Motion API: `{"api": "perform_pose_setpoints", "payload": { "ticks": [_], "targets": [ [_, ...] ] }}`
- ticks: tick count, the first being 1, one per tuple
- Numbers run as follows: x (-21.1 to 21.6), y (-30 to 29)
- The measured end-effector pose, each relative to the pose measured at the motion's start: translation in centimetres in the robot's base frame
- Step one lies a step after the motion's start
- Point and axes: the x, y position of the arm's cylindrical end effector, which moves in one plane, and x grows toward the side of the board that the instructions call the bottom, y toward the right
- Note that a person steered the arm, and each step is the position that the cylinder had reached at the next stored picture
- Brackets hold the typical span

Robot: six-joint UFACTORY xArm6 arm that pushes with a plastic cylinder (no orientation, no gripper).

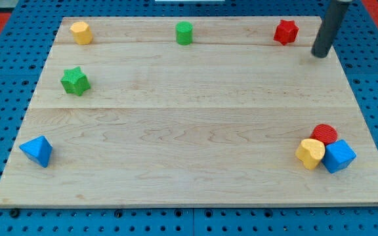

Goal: Nudge the red star down a bit

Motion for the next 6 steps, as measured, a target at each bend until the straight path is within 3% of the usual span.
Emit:
{"api": "perform_pose_setpoints", "payload": {
  "ticks": [1, 2, 3, 4, 5, 6],
  "targets": [
    [-7.1, -1.0],
    [-9.4, -9.0],
    [-3.8, -14.2],
    [3.4, -13.8],
    [-1.1, -14.9],
    [-8.2, -15.0]
  ]
}}
